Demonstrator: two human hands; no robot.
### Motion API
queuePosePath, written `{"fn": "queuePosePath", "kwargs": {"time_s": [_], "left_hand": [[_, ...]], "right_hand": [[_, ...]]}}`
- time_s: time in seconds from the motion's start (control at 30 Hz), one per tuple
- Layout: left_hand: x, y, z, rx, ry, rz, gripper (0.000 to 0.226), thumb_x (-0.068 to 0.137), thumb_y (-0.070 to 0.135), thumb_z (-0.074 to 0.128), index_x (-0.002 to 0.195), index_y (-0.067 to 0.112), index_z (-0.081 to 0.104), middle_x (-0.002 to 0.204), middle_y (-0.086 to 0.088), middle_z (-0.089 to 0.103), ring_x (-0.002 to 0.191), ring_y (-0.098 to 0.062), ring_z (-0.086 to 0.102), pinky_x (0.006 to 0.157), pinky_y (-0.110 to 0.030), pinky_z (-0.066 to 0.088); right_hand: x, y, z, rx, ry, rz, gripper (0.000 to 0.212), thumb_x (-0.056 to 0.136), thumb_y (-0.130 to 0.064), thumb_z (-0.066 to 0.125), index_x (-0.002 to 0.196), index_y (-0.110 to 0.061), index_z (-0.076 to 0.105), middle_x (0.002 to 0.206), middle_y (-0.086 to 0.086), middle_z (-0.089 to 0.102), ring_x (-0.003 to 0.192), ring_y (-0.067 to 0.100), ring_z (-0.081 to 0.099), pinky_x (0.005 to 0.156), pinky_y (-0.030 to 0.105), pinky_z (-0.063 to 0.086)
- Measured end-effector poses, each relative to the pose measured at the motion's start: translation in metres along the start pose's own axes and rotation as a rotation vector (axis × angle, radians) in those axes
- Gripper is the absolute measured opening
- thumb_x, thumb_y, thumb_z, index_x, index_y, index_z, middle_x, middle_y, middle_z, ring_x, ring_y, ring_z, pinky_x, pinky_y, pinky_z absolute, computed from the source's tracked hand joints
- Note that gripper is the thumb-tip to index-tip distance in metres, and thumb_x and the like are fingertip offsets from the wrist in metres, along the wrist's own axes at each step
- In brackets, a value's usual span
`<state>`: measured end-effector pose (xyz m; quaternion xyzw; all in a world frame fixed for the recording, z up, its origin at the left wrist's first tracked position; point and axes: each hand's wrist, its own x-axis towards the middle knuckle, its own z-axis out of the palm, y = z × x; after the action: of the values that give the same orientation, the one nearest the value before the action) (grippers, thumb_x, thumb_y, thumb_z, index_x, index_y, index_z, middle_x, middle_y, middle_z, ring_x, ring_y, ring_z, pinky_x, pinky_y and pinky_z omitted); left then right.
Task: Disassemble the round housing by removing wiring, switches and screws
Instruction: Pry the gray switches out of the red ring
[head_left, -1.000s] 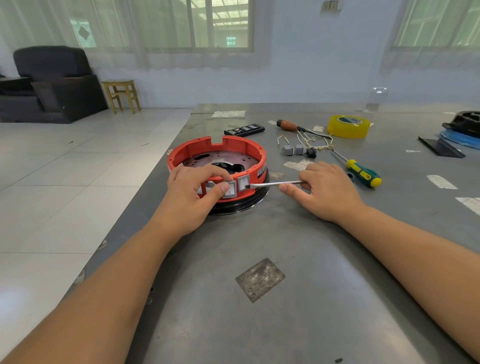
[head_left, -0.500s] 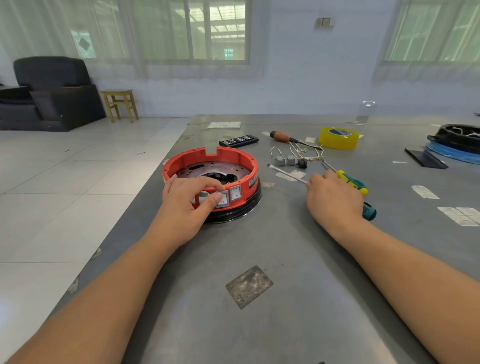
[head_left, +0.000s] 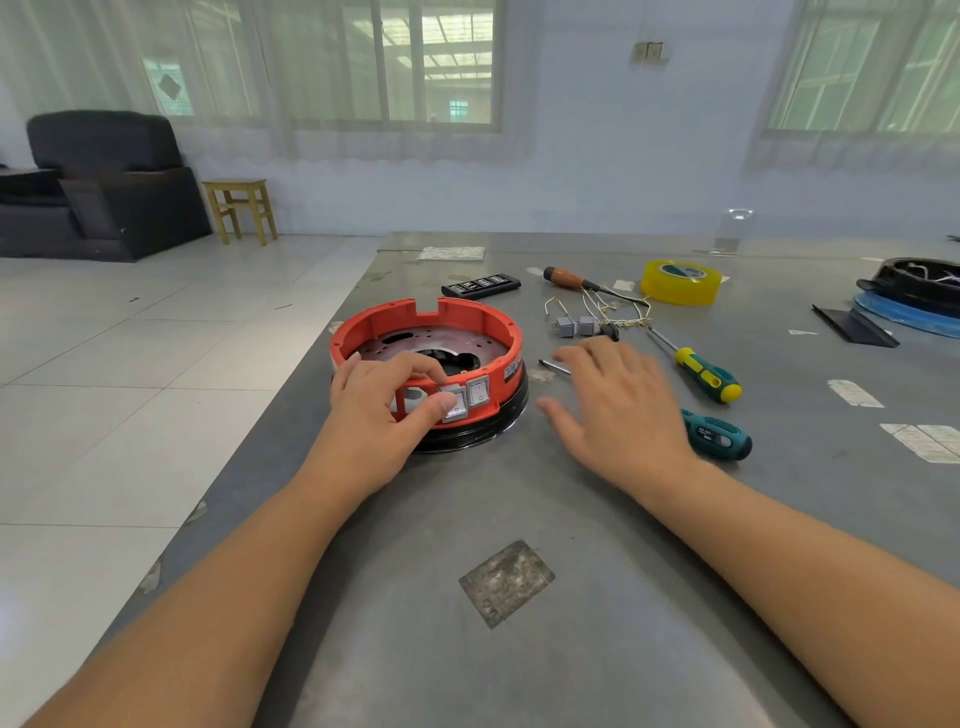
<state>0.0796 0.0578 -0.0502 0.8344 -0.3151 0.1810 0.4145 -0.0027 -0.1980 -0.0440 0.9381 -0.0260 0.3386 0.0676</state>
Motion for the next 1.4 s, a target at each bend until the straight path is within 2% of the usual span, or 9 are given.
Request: {"fn": "queuePosePath", "kwargs": {"time_s": [0.13,0.3,0.53,0.6,0.7,0.9,1.1,1.23,1.4], "left_hand": [[0.0,-0.001,0.0,0.007,0.016,0.022,0.019,0.095,0.045,0.07,0.095,0.054,0.054,0.106,0.029,0.059,0.111,0.019,0.039,0.125,-0.039,0.011],[0.001,-0.003,0.0,-0.005,0.024,0.041,0.017,0.093,0.047,0.07,0.096,0.052,0.054,0.104,0.029,0.061,0.113,0.024,0.04,0.125,-0.039,0.012],[0.002,0.001,-0.003,-0.014,0.009,0.011,0.015,0.096,0.057,0.062,0.107,0.047,0.058,0.11,0.03,0.062,0.116,0.024,0.04,0.126,-0.05,0.017],[0.0,0.005,-0.005,-0.046,0.011,0.004,0.012,0.098,0.049,0.05,0.108,0.052,0.057,0.113,0.034,0.061,0.119,0.028,0.036,0.127,-0.051,0.017],[-0.003,0.01,-0.009,-0.04,0.008,0.026,0.036,0.094,0.027,0.044,0.118,0.052,0.056,0.123,0.041,0.051,0.127,0.03,0.027,0.128,-0.051,0.014],[-0.008,0.023,-0.002,0.055,0.004,0.151,0.037,0.092,0.043,0.062,0.128,0.04,0.065,0.133,0.029,0.059,0.145,-0.002,0.033,0.123,-0.037,0.014],[-0.006,0.024,-0.001,0.051,0.001,0.167,0.038,0.093,0.046,0.063,0.125,0.028,0.07,0.125,0.025,0.062,0.137,-0.011,0.041,0.117,-0.051,0.03],[-0.004,0.023,-0.001,0.176,-0.038,0.205,0.04,0.094,0.045,0.066,0.128,0.024,0.07,0.13,0.013,0.065,0.137,-0.017,0.042,0.116,-0.041,0.025],[-0.002,0.023,0.004,0.234,-0.026,0.236,0.034,0.095,0.036,0.075,0.128,0.025,0.07,0.136,0.01,0.063,0.138,-0.017,0.044,0.113,-0.032,0.019]], "right_hand": [[0.003,-0.039,0.001,0.169,0.143,-0.244,0.055,0.091,-0.061,0.058,0.126,-0.019,0.059,0.124,0.001,0.058,0.108,0.025,0.057,0.087,0.041,0.047],[0.016,-0.066,0.01,0.233,0.206,-0.327,0.046,0.089,-0.051,0.066,0.12,-0.017,0.064,0.117,0.003,0.061,0.1,0.027,0.059,0.076,0.04,0.046],[0.018,-0.062,0.017,0.371,0.215,-0.328,0.036,0.092,-0.046,0.069,0.114,-0.018,0.071,0.111,0.002,0.062,0.099,0.025,0.06,0.08,0.043,0.05],[0.016,-0.063,0.013,0.434,0.21,-0.3,0.038,0.092,-0.047,0.068,0.116,-0.016,0.07,0.111,0.001,0.062,0.1,0.023,0.06,0.083,0.04,0.051],[0.009,-0.062,0.004,0.638,0.193,-0.195,0.04,0.091,-0.043,0.07,0.119,-0.014,0.067,0.113,-0.003,0.06,0.104,0.013,0.058,0.091,0.03,0.05],[-0.001,-0.058,-0.009,0.844,0.14,-0.047,0.034,0.092,-0.028,0.073,0.122,-0.015,0.063,0.103,-0.019,0.052,0.094,-0.005,0.052,0.087,0.01,0.039],[0.0,-0.057,-0.012,0.916,0.079,-0.03,0.035,0.093,-0.033,0.067,0.126,-0.023,0.059,0.112,-0.014,0.061,0.098,0.005,0.06,0.086,0.015,0.046],[0.006,-0.044,-0.014,0.714,0.144,-0.274,0.029,0.094,-0.021,0.072,0.121,-0.012,0.068,0.12,-0.003,0.066,0.112,0.009,0.061,0.097,0.024,0.049],[0.011,-0.03,-0.016,0.644,0.146,-0.334,0.026,0.092,-0.025,0.074,0.115,-0.012,0.071,0.117,-0.001,0.069,0.11,0.013,0.065,0.093,0.032,0.054]]}}
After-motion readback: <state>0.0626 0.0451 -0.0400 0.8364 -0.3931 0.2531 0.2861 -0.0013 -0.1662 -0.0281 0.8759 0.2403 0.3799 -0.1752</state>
